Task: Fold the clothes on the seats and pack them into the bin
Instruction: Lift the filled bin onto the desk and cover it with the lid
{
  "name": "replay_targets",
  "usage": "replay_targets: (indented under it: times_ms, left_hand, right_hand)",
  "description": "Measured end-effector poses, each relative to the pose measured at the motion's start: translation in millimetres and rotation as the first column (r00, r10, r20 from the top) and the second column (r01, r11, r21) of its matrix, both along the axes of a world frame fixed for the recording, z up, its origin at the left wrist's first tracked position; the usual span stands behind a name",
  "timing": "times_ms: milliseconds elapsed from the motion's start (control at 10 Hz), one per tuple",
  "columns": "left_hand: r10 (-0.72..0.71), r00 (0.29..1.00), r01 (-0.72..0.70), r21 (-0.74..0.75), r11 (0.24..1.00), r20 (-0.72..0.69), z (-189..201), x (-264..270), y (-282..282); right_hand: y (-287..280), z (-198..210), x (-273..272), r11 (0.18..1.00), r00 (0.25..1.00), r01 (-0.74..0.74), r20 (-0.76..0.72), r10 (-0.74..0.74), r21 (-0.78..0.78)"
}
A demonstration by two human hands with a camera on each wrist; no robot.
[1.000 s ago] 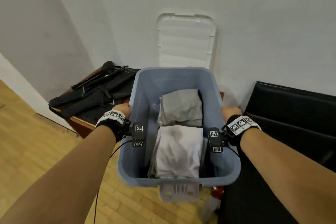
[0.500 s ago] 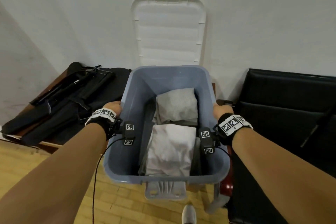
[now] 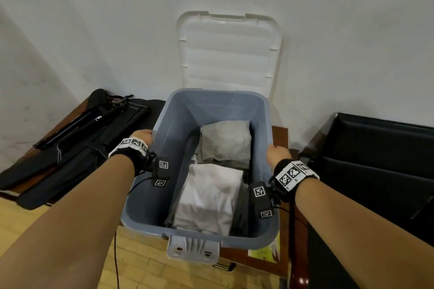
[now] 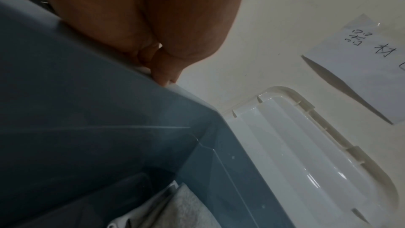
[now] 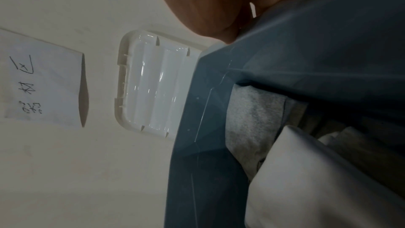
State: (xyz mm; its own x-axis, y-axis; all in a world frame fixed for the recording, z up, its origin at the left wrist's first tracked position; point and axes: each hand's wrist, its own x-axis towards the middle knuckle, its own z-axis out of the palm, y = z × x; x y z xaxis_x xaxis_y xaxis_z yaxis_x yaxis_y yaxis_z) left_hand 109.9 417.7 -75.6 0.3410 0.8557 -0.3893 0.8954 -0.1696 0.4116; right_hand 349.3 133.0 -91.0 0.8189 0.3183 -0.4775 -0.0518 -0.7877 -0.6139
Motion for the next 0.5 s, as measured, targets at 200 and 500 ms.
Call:
replay_targets:
  times_ms: [200, 500]
  left_hand:
    - [0.029, 1.000, -0.029, -0.002, 1.000, -0.009, 21.6, 27.4, 28.4]
    - [0.161, 0.927, -0.140, -0.086, 0.986, 0.338, 113.7, 123.0, 114.3]
  right_hand:
    - [23.3, 31.3, 40.9, 0.999, 0.999, -0.048, 0.010, 0.048, 0.017]
    - [118.2, 125.4, 135.1, 0.939, 0.987, 0.144, 0.027, -0.161, 0.311]
